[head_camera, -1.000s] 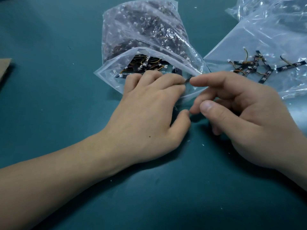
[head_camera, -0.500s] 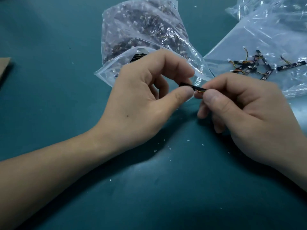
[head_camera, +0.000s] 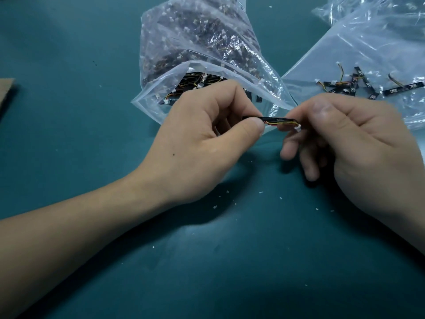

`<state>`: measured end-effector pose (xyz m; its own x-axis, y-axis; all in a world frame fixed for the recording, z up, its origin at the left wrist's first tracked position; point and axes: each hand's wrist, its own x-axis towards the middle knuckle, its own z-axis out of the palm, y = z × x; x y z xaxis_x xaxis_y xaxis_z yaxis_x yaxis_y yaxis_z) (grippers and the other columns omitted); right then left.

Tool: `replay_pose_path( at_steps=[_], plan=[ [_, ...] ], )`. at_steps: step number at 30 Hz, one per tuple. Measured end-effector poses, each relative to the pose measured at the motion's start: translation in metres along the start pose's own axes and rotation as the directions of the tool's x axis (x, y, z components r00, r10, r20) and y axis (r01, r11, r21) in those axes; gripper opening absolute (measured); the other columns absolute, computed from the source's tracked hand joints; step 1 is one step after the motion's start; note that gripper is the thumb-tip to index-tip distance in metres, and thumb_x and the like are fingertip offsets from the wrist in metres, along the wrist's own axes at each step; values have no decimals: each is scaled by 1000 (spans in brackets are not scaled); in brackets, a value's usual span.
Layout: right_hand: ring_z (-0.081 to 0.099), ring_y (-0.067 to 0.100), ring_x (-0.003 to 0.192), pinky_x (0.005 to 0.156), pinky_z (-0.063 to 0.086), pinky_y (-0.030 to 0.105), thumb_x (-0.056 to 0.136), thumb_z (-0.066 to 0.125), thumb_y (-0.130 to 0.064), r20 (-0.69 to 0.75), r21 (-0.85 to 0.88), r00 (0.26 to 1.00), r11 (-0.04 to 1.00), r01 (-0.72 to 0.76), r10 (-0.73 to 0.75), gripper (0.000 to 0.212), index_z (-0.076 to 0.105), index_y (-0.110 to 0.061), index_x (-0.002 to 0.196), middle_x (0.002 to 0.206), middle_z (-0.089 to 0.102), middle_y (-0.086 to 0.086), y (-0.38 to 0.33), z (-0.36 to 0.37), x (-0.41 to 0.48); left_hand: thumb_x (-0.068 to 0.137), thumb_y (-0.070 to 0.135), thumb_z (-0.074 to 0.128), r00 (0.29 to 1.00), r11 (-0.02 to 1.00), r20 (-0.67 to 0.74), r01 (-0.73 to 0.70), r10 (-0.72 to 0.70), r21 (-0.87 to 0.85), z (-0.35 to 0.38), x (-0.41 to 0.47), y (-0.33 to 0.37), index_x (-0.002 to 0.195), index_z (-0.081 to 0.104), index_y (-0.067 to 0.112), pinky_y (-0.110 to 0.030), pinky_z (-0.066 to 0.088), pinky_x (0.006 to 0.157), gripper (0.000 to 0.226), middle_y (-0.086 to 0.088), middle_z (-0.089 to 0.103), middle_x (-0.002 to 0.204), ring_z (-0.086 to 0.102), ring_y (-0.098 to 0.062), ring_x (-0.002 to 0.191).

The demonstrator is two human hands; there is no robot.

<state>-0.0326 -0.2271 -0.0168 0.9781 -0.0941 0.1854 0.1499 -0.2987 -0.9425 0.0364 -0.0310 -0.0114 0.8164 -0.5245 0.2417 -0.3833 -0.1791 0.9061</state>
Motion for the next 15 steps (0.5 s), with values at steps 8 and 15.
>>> replay_pose_path(
  at_steps=[8, 15],
  plan=[
    [56, 12, 46, 49, 47, 24, 92, 62, -41, 85, -58, 996, 998, 19, -14, 22, 66, -22, 84, 73, 74, 1, -4, 2, -2, 89, 14, 68, 999, 1000, 39, 6, -6, -3, 1, -2, 1, 78, 63, 13, -17, 37, 53, 12, -7, 61, 63, 48, -7, 54],
    [59, 15, 48, 48, 48, 24, 96, 58, -39, 85, -167, 995, 983, 72, -58, 17, 66, -26, 88, 73, 73, -5, -4, 4, -4, 89, 14, 67, 999, 1000, 35, -10, 9, 29, 1, -2, 3, 78, 64, 12, -25, 42, 52, 11, -8, 62, 63, 54, -27, 57]
  ],
)
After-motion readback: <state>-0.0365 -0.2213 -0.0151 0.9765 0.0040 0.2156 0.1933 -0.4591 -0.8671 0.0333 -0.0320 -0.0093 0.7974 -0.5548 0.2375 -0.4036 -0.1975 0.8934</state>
